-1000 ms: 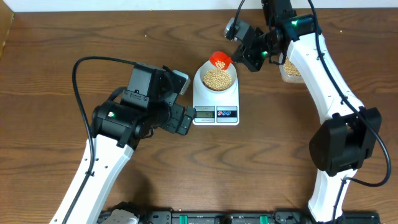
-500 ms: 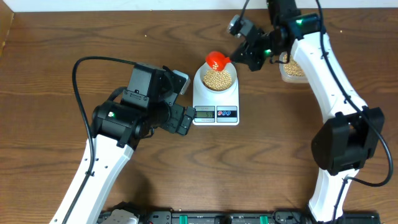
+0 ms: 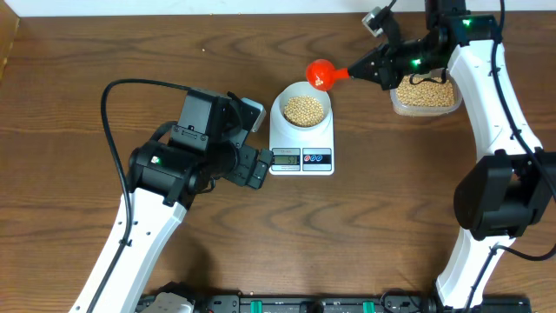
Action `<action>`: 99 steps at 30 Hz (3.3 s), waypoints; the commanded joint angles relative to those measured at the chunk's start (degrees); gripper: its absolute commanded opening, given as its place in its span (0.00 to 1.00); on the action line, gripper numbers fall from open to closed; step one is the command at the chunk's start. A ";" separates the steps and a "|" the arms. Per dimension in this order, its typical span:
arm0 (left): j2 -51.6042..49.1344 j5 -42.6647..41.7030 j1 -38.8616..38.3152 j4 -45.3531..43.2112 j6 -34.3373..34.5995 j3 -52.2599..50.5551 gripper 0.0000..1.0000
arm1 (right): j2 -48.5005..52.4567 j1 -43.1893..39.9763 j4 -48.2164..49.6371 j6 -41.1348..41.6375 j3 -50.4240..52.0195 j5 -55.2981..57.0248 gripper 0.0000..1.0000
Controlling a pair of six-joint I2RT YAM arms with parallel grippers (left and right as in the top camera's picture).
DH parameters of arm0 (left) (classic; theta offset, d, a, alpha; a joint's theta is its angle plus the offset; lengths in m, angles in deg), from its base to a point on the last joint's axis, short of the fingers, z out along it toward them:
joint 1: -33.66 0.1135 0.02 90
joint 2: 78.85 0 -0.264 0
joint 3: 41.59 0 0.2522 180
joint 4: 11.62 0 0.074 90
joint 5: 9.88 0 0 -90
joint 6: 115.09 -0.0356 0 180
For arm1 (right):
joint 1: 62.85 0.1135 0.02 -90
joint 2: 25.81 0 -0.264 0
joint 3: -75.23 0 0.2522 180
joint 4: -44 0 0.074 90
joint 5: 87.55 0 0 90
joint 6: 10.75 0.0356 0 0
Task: Scoop item into bowl and weigh 50g on scale
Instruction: 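Withdraw the red scoop right toward the soybean tub, then bring the red scoop back over the white bowl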
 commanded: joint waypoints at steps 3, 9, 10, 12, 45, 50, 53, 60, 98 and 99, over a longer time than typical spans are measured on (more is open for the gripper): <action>-0.35 -0.68 0.24 0.33 -0.55 -0.07 0.95 | -0.04 -0.26 -0.37 0.59 -1.16 -6.38 0.01; -0.33 -0.68 0.24 0.33 -0.55 -0.07 0.95 | -0.07 -1.97 -0.66 1.44 -1.18 -8.31 0.01; -0.33 -0.68 0.24 0.33 -0.55 -0.07 0.95 | -0.07 -2.47 -0.79 1.46 -1.18 -8.68 0.01; -0.33 -0.68 0.24 0.33 -0.55 -0.07 0.95 | -0.17 -3.72 -1.36 1.44 -1.18 -8.87 0.01; -0.33 -0.68 0.24 0.33 -0.55 -0.07 0.95 | -12.35 -13.38 -9.94 18.75 -1.05 47.15 0.01; -0.33 -0.68 0.24 0.33 -0.55 -0.07 0.95 | -11.67 -10.84 -9.75 20.04 -0.57 54.25 0.01; -0.33 -0.68 0.24 0.33 -0.55 -0.07 0.95 | -11.17 -9.09 -8.31 20.04 -0.15 56.74 0.01; -0.33 -0.68 0.24 0.33 -0.55 -0.07 0.95 | -9.88 -7.04 -5.57 20.04 0.07 58.49 0.01; -0.33 -0.68 0.24 0.33 -0.55 -0.07 0.95 | -9.66 7.85 1.16 -3.91 0.07 26.43 0.01; -0.33 -0.68 0.24 0.33 -0.55 -0.07 0.95 | -9.62 8.85 1.22 -4.50 0.07 27.74 0.01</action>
